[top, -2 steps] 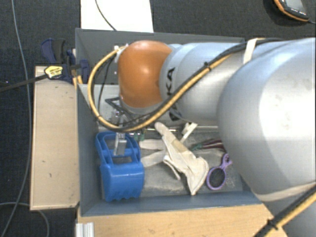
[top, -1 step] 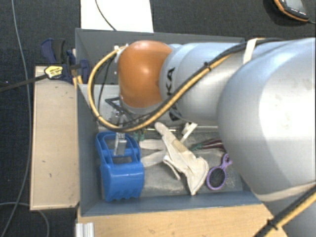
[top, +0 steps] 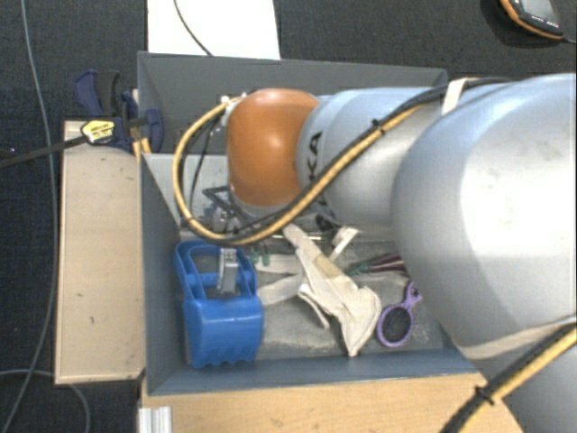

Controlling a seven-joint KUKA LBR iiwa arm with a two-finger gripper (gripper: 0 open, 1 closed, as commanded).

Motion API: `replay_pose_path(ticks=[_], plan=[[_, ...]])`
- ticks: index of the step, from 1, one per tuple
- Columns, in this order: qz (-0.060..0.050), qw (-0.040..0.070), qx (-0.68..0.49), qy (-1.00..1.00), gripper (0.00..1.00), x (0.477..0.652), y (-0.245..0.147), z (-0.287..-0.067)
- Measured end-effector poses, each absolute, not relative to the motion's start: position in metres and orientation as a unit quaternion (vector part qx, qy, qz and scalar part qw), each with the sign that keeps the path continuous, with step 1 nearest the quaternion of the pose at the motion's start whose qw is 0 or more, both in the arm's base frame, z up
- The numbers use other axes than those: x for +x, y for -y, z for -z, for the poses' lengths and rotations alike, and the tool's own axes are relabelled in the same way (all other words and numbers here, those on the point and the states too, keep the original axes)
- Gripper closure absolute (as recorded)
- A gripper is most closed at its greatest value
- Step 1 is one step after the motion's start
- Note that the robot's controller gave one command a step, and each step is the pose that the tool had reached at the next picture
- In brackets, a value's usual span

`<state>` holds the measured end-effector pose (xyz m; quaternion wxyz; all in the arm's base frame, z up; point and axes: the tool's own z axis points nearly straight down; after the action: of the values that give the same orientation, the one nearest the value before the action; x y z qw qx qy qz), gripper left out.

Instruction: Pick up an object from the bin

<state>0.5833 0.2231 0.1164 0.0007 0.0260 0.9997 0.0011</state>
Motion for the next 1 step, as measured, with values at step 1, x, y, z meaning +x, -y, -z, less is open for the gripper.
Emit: replay_pose_path(ticks=[1], plan=[[-0.003,0.004,0.035,-0.999,0.00,0.5682,-0.2131,-0.1052]])
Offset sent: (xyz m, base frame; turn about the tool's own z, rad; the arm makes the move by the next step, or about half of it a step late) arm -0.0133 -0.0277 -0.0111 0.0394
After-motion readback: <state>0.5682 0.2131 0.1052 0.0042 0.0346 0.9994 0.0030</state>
